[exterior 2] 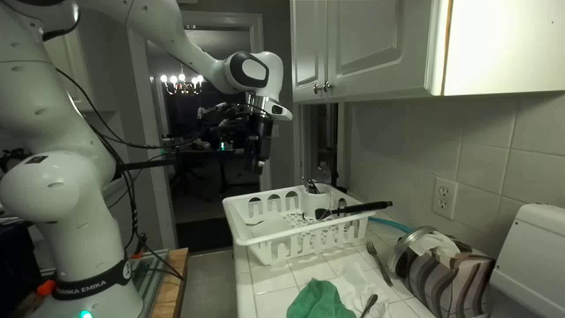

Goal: Put the lid in the drying rack

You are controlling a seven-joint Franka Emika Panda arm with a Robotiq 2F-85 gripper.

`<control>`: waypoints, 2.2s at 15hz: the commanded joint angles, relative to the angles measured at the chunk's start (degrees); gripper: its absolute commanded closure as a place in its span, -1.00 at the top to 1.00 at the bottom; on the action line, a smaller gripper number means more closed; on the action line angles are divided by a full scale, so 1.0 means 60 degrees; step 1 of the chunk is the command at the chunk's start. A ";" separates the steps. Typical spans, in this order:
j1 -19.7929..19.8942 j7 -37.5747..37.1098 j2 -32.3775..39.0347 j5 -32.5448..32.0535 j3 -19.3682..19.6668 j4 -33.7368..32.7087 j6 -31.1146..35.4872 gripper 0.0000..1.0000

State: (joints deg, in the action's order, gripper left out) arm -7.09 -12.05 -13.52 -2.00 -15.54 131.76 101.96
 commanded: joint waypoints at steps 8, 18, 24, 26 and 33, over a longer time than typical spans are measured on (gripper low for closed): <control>-0.0165 0.0009 -0.0249 -0.0669 0.0166 0.0423 0.0548 1.00; 0.0075 0.0807 -0.1613 -0.2769 0.0925 0.2918 0.3438 1.00; 0.0399 0.2487 -0.1836 -0.2784 0.1744 0.3345 0.3283 1.00; 0.0485 0.2769 -0.2046 -0.2787 0.1900 0.3491 0.3283 1.00; 0.1286 0.2542 -0.1666 -0.5636 0.1743 0.3834 0.5304 1.00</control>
State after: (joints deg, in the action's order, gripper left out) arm -3.09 4.04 -25.43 -26.95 -4.81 153.44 126.75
